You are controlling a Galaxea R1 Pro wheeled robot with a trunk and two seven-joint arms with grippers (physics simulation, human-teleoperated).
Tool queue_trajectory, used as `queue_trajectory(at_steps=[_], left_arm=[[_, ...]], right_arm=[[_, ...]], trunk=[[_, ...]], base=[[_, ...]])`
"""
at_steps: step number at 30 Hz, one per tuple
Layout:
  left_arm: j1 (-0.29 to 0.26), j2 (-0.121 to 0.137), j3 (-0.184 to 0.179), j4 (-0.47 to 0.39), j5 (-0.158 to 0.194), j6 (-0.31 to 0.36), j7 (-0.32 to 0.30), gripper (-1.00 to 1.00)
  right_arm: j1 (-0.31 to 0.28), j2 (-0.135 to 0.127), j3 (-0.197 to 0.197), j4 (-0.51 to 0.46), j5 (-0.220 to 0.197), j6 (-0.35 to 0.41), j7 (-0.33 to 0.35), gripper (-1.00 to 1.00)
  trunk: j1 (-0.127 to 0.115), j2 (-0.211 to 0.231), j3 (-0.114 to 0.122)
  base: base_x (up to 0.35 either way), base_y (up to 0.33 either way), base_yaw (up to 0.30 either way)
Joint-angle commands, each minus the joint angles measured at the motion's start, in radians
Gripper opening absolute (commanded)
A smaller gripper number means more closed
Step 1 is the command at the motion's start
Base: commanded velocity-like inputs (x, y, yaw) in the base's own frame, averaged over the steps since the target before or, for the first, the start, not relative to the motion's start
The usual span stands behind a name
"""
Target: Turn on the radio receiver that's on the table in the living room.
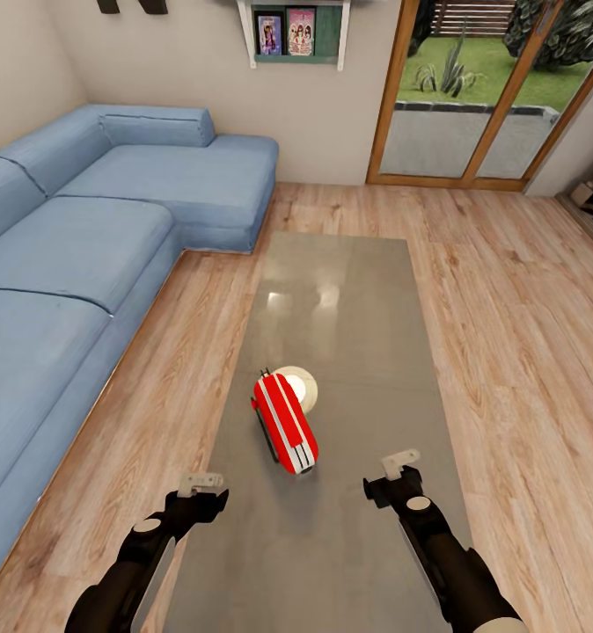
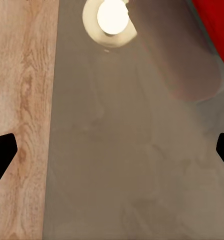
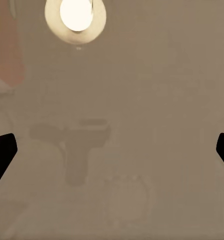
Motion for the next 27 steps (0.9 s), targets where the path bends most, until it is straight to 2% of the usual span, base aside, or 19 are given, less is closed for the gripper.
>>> queue_trajectory(at_steps=[1, 27], left_arm=[[0.0, 0.0, 0.0, 0.0, 0.0, 0.0, 0.0, 1.0], [0.0, 0.0, 0.0, 0.0, 0.001, -0.001, 0.0, 1.0]], right_arm=[[0.0, 0.0, 0.0, 0.0, 0.0, 0.0, 0.0, 1.0], [0.0, -0.001, 0.0, 0.0, -0.009, -0.001, 0.003, 1.0]], trunk=[[0.0, 0.0, 0.0], [0.0, 0.0, -0.001]], base=[[0.0, 0.0, 0.0], [0.0, 0.0, 0.0]])
